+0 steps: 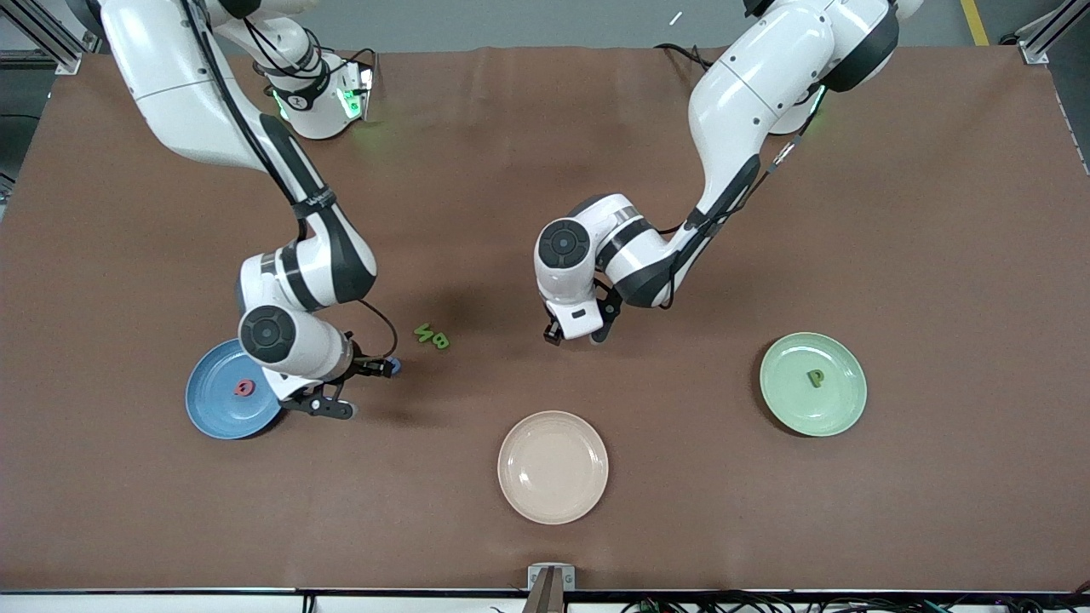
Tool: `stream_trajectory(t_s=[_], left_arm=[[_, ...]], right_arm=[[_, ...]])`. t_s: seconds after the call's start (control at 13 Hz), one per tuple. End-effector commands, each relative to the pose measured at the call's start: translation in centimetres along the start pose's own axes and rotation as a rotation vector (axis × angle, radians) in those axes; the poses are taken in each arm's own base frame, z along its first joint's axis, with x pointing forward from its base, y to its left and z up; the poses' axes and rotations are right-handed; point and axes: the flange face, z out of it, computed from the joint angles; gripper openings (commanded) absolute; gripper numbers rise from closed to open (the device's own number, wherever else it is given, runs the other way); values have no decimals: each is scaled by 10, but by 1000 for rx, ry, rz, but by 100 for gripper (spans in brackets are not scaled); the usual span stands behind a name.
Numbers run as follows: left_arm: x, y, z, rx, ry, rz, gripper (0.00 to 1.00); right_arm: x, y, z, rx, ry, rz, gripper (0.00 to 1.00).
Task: Sort uppercase to blue plate, lowercase to green plate
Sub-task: 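Grasp the blue 3 with the left gripper while the right gripper grasps blue letter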
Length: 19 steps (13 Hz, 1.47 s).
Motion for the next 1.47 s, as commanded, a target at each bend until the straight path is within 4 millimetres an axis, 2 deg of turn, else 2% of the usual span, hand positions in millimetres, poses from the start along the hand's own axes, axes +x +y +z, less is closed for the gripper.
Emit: stream_trajectory(t_s=[0.0,0.31,0.62,0.77,0.93,1.08,1.16,1.23,1.39], left_arm=[[2,-2,8,-18,-7,-47,74],[7,-9,14,2,3,-63,73],[4,-13,19,11,5,-62,69],[6,-14,21,15,9,-62,69],[6,-15,20,17,9,-63,69],[5,-16,21,18,10,-63,69],[4,-17,22,21,11,-60,67],[4,-18,23,24,11,-59,61],[3,-19,24,25,12,-56,37]], right_arm=[[-9,-14,10,10,-4,44,76],[-15,-21,43,42,2,56,76],[-17,-20,52,38,-4,54,74],[-18,-19,52,32,-11,49,57],[-19,-20,52,29,-17,48,33],[-18,-18,52,28,-18,50,20],[-17,-16,52,29,-18,47,17],[-15,-13,50,29,-16,48,16],[-4,-5,40,29,10,40,16]])
